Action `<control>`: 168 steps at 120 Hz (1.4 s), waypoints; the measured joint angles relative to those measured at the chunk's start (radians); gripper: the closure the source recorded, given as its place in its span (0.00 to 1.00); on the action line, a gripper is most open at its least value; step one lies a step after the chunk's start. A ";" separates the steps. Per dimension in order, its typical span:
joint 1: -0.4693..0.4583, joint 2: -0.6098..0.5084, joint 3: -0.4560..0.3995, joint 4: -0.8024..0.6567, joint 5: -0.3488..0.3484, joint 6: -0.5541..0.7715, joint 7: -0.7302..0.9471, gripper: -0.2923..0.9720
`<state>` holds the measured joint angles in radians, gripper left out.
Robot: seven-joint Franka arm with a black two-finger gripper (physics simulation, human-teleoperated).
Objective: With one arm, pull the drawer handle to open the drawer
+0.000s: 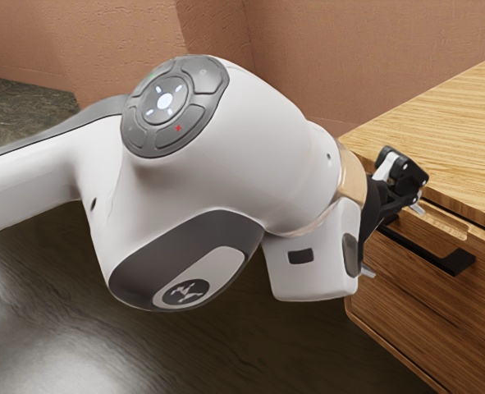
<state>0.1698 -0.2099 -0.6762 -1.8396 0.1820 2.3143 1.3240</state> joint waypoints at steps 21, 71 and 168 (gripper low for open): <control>0.000 0.000 0.000 0.001 0.000 0.003 0.000 0.43; -0.004 0.049 -0.004 0.012 0.005 0.003 0.001 0.49; 0.000 0.098 -0.015 0.014 0.017 0.003 0.001 0.54</control>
<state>0.1698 -0.1121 -0.6916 -1.8257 0.1990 2.3172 1.3250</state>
